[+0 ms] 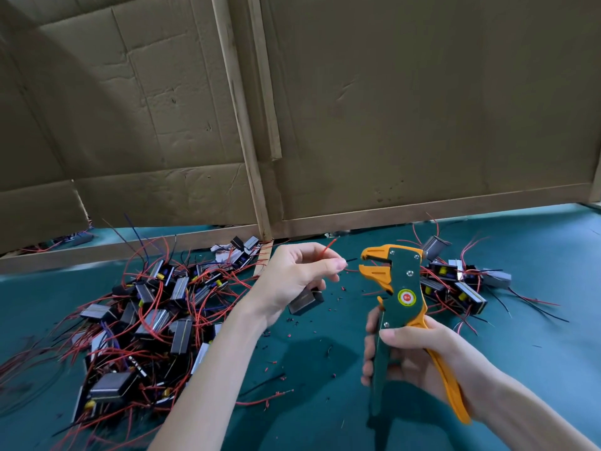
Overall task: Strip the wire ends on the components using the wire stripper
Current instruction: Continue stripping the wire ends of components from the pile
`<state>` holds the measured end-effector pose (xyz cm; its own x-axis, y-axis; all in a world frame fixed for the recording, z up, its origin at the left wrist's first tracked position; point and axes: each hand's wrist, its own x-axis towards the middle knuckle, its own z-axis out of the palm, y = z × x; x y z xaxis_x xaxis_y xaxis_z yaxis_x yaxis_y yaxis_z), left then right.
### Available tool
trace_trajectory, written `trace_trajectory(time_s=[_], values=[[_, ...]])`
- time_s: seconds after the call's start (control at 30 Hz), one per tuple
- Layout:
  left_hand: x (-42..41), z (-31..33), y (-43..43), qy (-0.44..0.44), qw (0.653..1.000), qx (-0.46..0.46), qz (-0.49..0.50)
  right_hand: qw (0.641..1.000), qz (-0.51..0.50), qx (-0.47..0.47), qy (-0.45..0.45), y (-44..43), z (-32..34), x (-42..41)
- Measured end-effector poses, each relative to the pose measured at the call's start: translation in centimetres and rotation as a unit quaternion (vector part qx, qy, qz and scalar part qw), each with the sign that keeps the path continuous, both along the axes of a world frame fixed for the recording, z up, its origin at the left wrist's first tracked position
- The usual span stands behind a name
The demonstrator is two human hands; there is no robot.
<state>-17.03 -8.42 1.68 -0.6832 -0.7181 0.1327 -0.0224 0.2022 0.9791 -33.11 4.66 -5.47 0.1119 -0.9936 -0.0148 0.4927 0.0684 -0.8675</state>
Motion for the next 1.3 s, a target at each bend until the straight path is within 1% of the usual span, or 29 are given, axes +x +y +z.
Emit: trace_trajectory(time_s=[0.17,0.33,0.47,0.67,0.77,0.83,0.87,0.93,0.97,1.03,1.13,1.23,1.3], values=[[0.3,0.7,0.4,-0.025,0.999,-0.021,-0.006,0.999,0.017,-0.023,0.027,0.2,0.4,0.1],[0.5,0.8,0.2,-0.064,0.997,-0.031,-0.021,0.998,0.022,-0.024,0.053,0.5,0.4,0.4],[0.6,0.8,0.0,-0.071,0.996,-0.032,-0.038,0.997,0.018,-0.021,0.072,0.7,0.5,0.5],[1.0,1.0,-0.2,-0.088,0.993,-0.043,-0.06,0.993,-0.004,0.001,0.121,1.3,1.1,1.0],[1.3,1.1,-0.3,-0.096,0.992,-0.035,-0.073,0.99,-0.029,0.014,0.138,1.8,1.4,1.5],[1.3,1.0,-0.3,-0.078,0.992,-0.004,-0.096,0.989,-0.049,0.014,0.14,2.0,1.5,2.0],[1.2,0.9,-0.4,-0.048,0.992,0.037,-0.113,0.988,-0.066,0.013,0.139,2.0,1.6,2.3],[1.0,0.7,-0.4,0.019,0.98,0.139,-0.144,0.983,-0.112,0.018,0.144,1.8,1.3,2.5],[0.8,0.5,-0.4,0.033,0.975,0.161,-0.15,0.981,-0.127,0.02,0.149,1.7,1.2,2.4],[0.5,0.0,-0.3,0.023,0.981,0.131,-0.143,0.984,-0.118,0.014,0.135,1.5,1.2,2.3],[0.3,-0.2,-0.2,0.022,0.992,0.061,-0.104,0.996,-0.079,-0.023,0.043,1.2,1.3,1.8],[0.9,0.4,-0.5,0.009,0.998,-0.034,-0.059,0.995,-0.072,-0.043,0.049,1.1,1.2,1.2],[1.3,0.9,-0.4,0.01,0.996,-0.081,-0.048,0.995,-0.069,-0.042,0.061,1.2,1.1,0.8]])
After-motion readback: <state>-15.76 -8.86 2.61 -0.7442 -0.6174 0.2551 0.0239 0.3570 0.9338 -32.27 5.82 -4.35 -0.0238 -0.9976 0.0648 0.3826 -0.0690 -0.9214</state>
